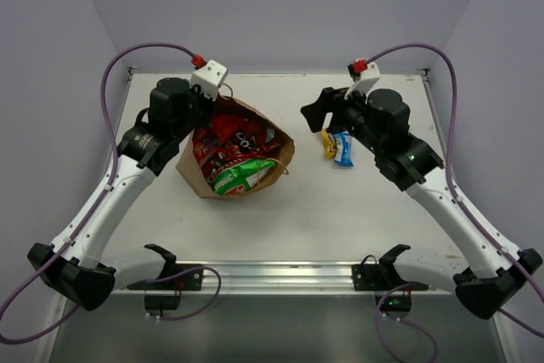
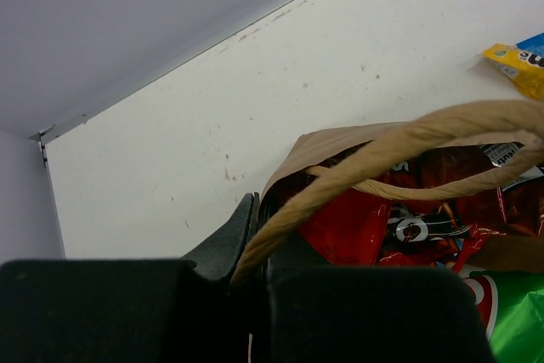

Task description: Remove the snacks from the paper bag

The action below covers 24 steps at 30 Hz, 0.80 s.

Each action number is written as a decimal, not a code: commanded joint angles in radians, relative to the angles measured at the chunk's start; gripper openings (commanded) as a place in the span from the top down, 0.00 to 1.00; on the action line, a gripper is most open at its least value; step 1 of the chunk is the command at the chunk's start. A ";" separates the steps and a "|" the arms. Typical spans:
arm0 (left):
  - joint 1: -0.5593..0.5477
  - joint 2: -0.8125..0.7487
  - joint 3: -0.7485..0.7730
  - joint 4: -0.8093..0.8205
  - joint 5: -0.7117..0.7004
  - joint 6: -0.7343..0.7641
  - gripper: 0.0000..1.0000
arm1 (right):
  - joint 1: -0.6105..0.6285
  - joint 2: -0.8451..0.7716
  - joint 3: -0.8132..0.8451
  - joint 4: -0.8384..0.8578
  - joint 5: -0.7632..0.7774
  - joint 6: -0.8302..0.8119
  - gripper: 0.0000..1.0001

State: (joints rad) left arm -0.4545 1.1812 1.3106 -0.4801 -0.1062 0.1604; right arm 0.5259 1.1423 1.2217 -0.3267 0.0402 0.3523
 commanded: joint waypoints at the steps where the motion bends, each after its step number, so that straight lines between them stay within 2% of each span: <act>1: 0.000 -0.031 -0.004 0.052 -0.003 0.016 1.00 | 0.147 0.013 0.100 0.012 -0.016 -0.044 0.28; 6: 0.000 -0.029 0.004 0.051 0.005 0.004 1.00 | 0.305 0.155 0.249 -0.030 0.015 -0.107 0.31; 10: 0.000 -0.028 0.007 0.051 -0.009 0.001 1.00 | 0.425 0.289 0.355 -0.051 0.101 -0.194 0.31; 15: 0.000 -0.029 0.012 0.046 -0.015 -0.009 1.00 | 0.451 0.448 0.406 -0.110 0.208 -0.199 0.31; 17: 0.000 -0.031 0.012 0.046 -0.018 -0.010 1.00 | 0.451 0.474 0.397 -0.115 0.263 -0.191 0.30; 20: 0.000 -0.031 0.013 0.046 -0.015 -0.013 1.00 | 0.451 0.520 0.372 -0.114 0.424 -0.158 0.29; 24: 0.000 -0.029 0.013 0.047 -0.012 -0.013 1.00 | 0.451 0.536 0.335 -0.106 0.530 -0.139 0.27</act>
State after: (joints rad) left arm -0.4549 1.1812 1.3106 -0.4801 -0.1062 0.1570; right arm 0.9806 1.6848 1.5604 -0.4511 0.4015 0.1898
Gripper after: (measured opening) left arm 0.020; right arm 0.725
